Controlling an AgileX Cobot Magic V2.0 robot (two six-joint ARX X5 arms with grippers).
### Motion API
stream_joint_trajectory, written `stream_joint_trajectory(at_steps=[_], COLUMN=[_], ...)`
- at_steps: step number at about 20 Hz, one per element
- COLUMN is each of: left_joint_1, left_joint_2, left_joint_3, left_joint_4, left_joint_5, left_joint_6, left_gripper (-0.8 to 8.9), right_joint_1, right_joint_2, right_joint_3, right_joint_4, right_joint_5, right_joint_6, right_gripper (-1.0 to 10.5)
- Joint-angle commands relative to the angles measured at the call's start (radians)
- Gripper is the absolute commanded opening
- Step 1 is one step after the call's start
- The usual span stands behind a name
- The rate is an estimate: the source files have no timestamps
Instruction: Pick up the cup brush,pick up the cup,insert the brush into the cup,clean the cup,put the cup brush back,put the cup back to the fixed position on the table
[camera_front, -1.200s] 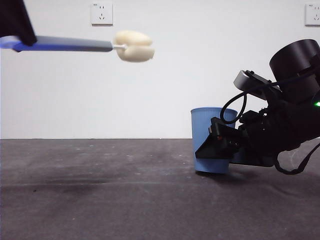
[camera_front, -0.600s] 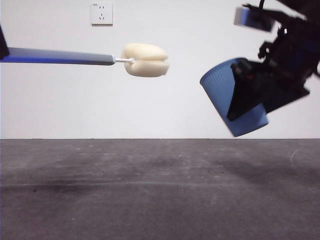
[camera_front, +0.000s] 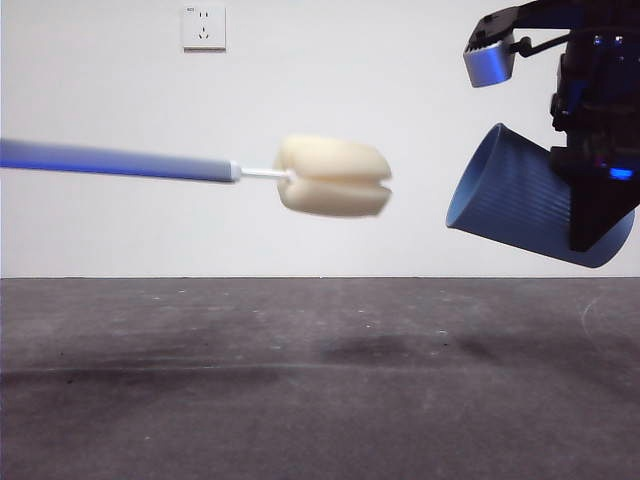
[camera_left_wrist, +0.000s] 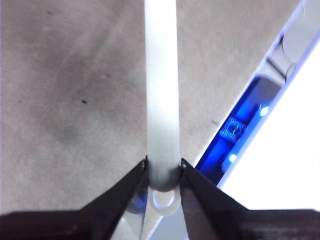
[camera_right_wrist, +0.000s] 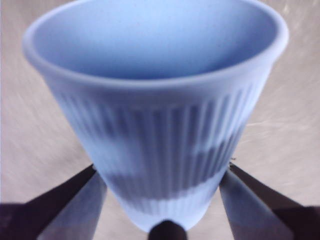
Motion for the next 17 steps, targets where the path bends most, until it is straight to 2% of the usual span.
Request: stream_joint_trajectory(at_steps=[1,2,8,11,17], left_joint_1=[-0.003,-0.005,-0.053,-0.069,-0.077], left_joint_2=[0.017,0.023,0.056,0.073,0.128], left_joint_3=[0.002,0.002,0.002,0.002,0.002], left_joint_4=[0.024,0.035,0.056,0.085,0.121], left_joint_5=[-0.001,-0.001,0.001,0.001,0.003], left_joint_6=[0.048,0.049,0.070,0.065,0.065], left_gripper=[-0.08,-0.08,-0.08,-0.08,-0.08], right_joint_1=[0.025,0.037,0.109,0.141,0.210], right_joint_2=[0.005,0.005,0.012,0.043,0.049], right_joint_3=[0.005,0.005,0.005,0.005,0.005], right_joint_4=[0.006,0.007,0.082,0.080,0.114], right_joint_5=[0.051,0.063,0.077,0.124,0.129], right_joint_6=[-0.148,-0.184,-0.279,-0.288,-0.325], right_gripper=[-0.2,-0.2,-0.2,-0.2,-0.2])
